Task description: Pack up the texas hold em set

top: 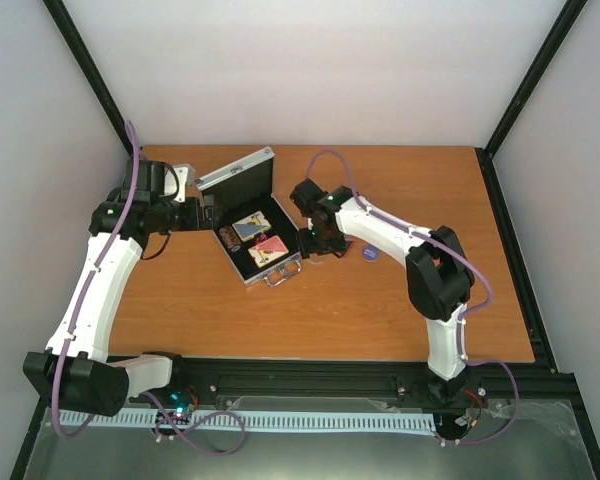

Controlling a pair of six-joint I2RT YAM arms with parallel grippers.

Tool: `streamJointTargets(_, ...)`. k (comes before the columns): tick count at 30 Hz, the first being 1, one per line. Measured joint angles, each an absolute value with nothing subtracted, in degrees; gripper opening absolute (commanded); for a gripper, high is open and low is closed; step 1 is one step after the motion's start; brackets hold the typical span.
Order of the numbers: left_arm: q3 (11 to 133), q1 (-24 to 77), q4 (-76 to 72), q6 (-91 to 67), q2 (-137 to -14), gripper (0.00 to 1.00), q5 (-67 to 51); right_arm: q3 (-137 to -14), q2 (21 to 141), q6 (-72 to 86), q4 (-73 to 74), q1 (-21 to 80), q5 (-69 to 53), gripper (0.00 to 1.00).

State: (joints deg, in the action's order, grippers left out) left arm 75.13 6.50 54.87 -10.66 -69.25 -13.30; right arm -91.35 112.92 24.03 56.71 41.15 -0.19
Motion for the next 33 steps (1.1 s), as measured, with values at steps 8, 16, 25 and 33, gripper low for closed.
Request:
streamJointTargets(8,75.2,6.5,54.9,-10.7,-69.3,1.0,-13.4,-108.5,124.0,25.7,55.7,43.2,-3.1,0.47)
streamJointTargets(16,76.2,6.5,54.9,-10.7,-69.3,1.0,-13.5,-125.4,136.7,29.7,52.9,43.8,-4.9,0.47)
streamJointTargets(25,76.4,6.5,54.9,-10.7,-69.1,1.0,-13.6,-131.8,142.3,35.1,47.5,44.0,-8.0,0.47)
streamJointTargets(33,76.4,6.5,54.9,-10.7,-69.1,1.0,-14.7,-135.4,146.5,37.6,44.6,45.6,-8.6,0.54)
